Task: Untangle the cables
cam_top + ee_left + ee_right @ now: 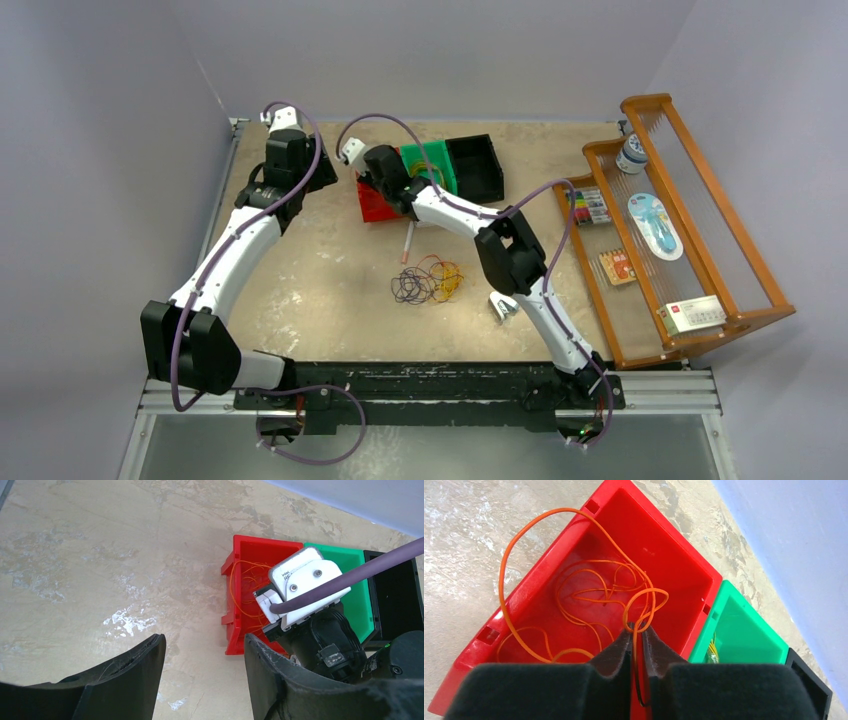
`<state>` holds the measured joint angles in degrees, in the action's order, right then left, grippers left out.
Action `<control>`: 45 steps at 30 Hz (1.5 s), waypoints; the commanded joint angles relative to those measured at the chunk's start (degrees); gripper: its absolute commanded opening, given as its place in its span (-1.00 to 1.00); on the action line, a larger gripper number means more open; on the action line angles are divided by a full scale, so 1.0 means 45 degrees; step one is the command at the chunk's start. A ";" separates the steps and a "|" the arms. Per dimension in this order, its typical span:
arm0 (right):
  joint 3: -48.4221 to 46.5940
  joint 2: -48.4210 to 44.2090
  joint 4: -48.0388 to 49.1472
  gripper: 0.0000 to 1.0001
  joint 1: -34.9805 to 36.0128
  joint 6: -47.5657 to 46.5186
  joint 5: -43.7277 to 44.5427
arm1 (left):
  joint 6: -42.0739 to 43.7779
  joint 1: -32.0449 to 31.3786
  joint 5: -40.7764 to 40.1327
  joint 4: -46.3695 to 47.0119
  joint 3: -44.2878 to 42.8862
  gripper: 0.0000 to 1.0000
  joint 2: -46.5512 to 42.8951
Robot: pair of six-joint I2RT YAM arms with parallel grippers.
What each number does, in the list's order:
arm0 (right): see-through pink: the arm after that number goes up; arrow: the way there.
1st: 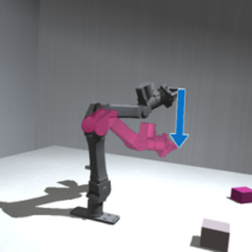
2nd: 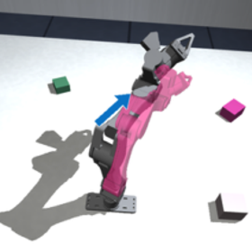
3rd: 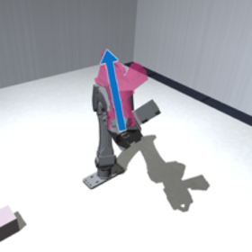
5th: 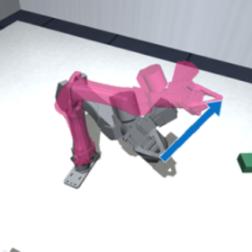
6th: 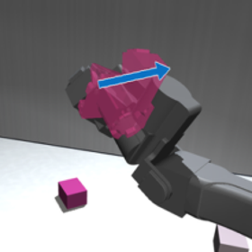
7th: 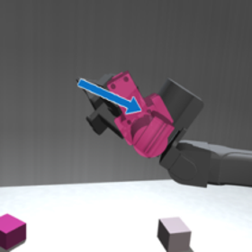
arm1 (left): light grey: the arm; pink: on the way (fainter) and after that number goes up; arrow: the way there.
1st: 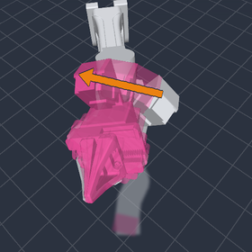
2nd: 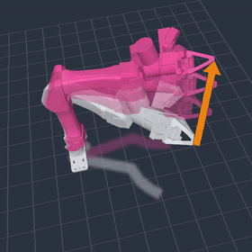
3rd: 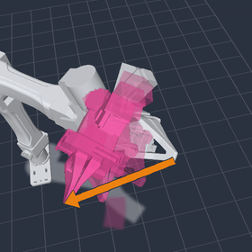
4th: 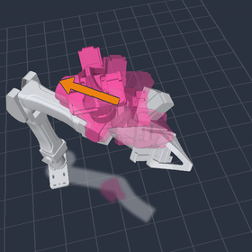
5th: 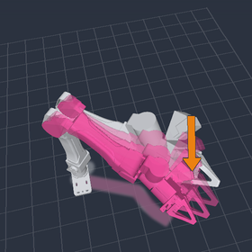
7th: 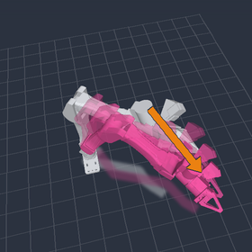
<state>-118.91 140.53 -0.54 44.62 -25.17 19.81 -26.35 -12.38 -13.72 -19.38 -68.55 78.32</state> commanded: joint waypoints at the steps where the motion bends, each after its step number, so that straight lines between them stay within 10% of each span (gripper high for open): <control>1: -0.0072 -0.0609 0.0454 -0.69 0.0065 0.0023 -0.0408 | 0.0096 0.0134 0.0025 0.0461 0.0019 0.16 -0.0411; 15: 0.1243 -0.2536 0.0787 -0.06 -0.0042 0.0328 -0.0700 | 0.0099 0.0134 0.0001 0.0478 0.0021 0.16 -0.0419; 33: 0.3270 -0.4471 0.0431 -0.22 -0.0902 0.2243 -0.4182 | 0.0111 0.0154 0.0063 0.0471 0.0044 0.16 -0.0321; 45: 1.0075 -0.9560 0.3159 -0.14 -0.2687 0.6572 -0.7568 | 0.0346 0.0135 0.1313 0.0525 -0.0090 0.16 0.0049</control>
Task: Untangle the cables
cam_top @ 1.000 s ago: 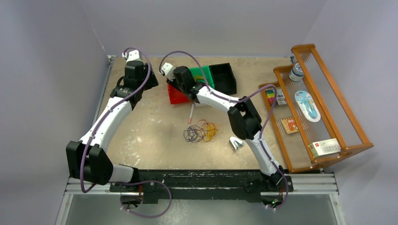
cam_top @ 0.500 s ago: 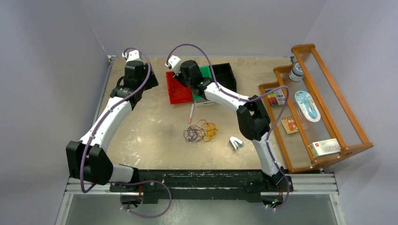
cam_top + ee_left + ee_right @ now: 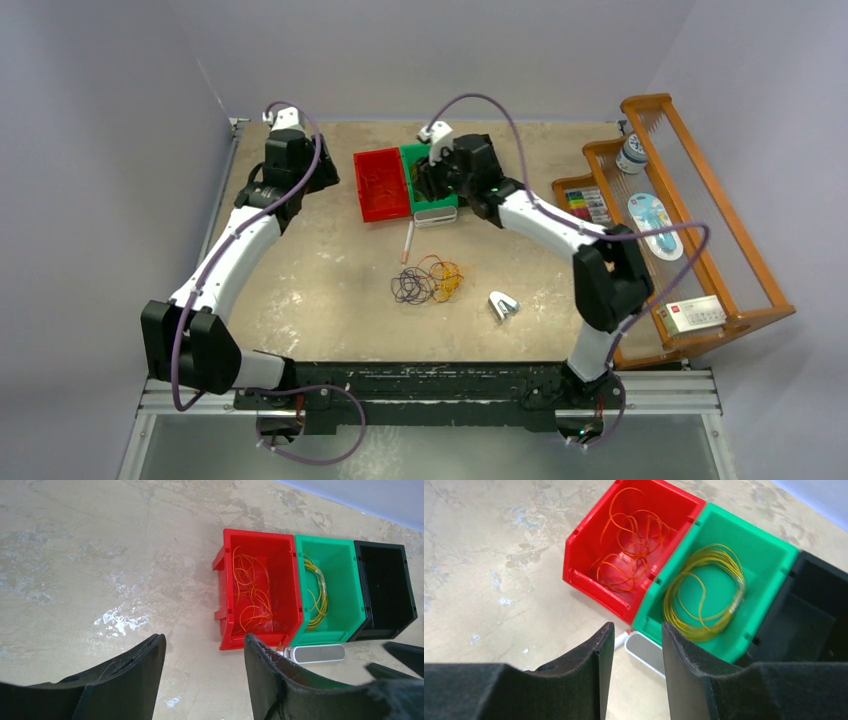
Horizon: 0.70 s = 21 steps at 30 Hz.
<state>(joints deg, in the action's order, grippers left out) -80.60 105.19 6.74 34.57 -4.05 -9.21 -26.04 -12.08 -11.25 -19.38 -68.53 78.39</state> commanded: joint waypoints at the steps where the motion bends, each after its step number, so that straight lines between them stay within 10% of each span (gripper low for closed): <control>1: 0.2075 -0.2041 0.1602 -0.14 -0.0491 0.2102 -0.1022 | 0.0234 0.0025 0.0915 0.0522 -0.0085 0.16 0.0077; 21: 0.6770 -0.5095 0.0131 0.02 -0.0917 0.2730 -0.0913 | -0.0728 -0.5280 0.1861 0.2338 0.2115 0.14 0.1650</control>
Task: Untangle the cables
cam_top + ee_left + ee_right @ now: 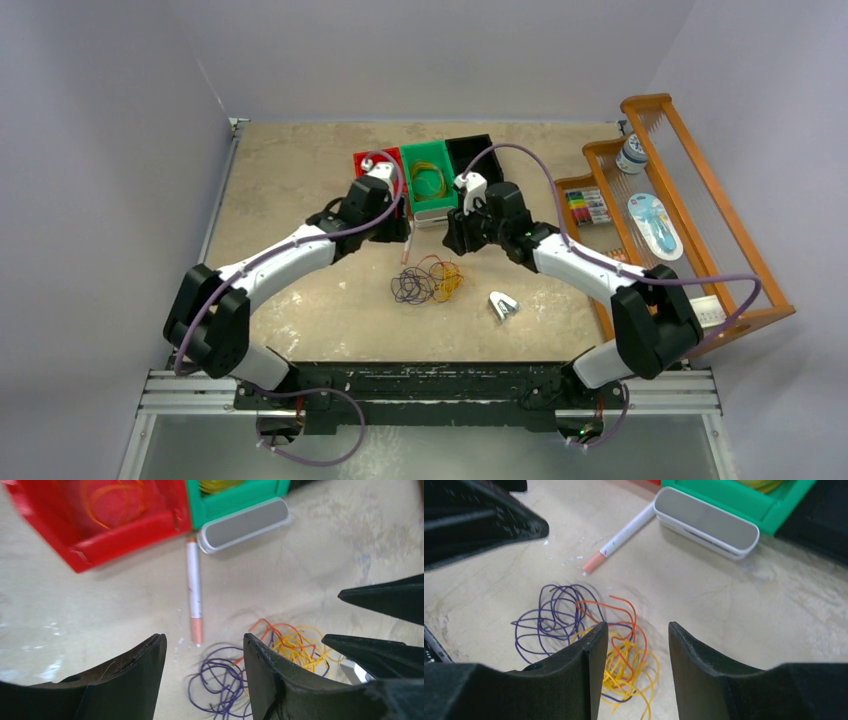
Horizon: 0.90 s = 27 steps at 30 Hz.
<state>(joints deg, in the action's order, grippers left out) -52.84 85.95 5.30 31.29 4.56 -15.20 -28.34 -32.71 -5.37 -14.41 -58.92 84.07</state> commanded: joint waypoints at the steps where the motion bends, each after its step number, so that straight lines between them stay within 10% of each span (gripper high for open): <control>1: 0.0782 -0.0905 0.0589 0.02 -0.0226 0.1014 0.0410 | -0.0165 -0.0851 0.0683 0.1410 -0.0041 0.14 0.0630; 27: 0.1371 -0.0916 0.0574 0.04 -0.0371 0.1117 -0.0321 | 0.1629 -0.1703 0.1586 0.2388 0.0281 -0.10 0.3182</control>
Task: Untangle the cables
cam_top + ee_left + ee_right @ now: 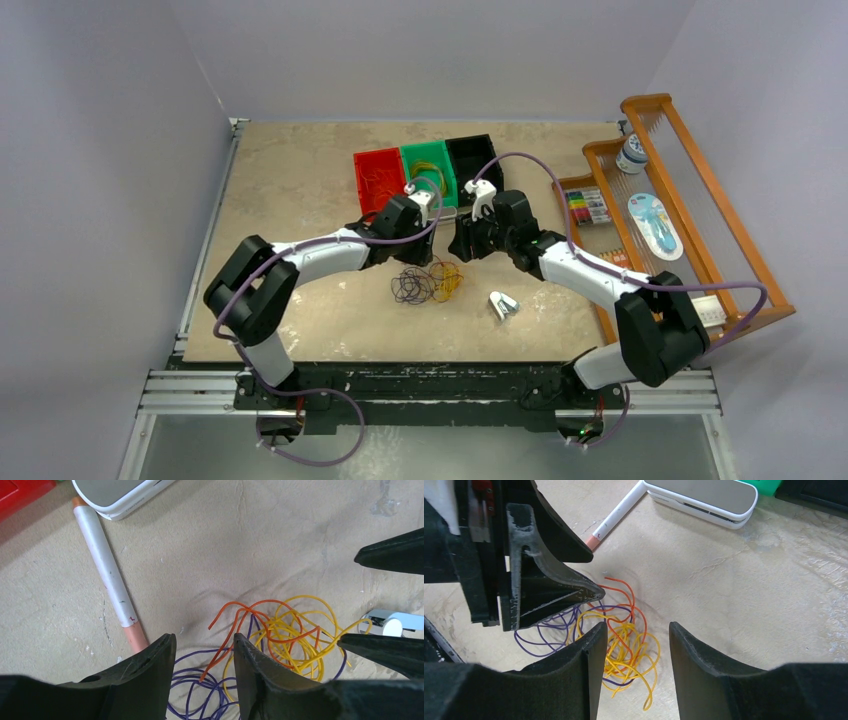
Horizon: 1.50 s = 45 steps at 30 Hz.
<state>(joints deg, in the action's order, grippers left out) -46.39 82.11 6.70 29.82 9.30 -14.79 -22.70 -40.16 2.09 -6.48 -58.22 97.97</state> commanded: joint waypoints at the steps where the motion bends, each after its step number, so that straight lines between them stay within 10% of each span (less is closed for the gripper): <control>1: -0.0103 -0.0020 0.0241 0.04 -0.0050 0.0045 -0.0433 | 0.0376 -0.0055 -0.0056 0.0679 0.0159 -0.13 0.0138; 19: 0.0390 -0.0148 0.1441 0.06 -0.0048 0.0302 -0.0748 | -0.0046 -0.0042 -0.0114 0.0966 0.0163 -0.98 -0.0094; 45: 0.2285 0.1342 0.8670 0.39 0.0183 0.1442 -0.1873 | -0.0119 -0.0195 0.0772 -0.1205 -0.1061 -1.00 -0.2943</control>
<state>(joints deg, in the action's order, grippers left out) -35.33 85.95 39.99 30.04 14.83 -21.82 -22.09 -40.69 4.27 -12.49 -59.81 88.12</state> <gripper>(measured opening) 0.693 0.011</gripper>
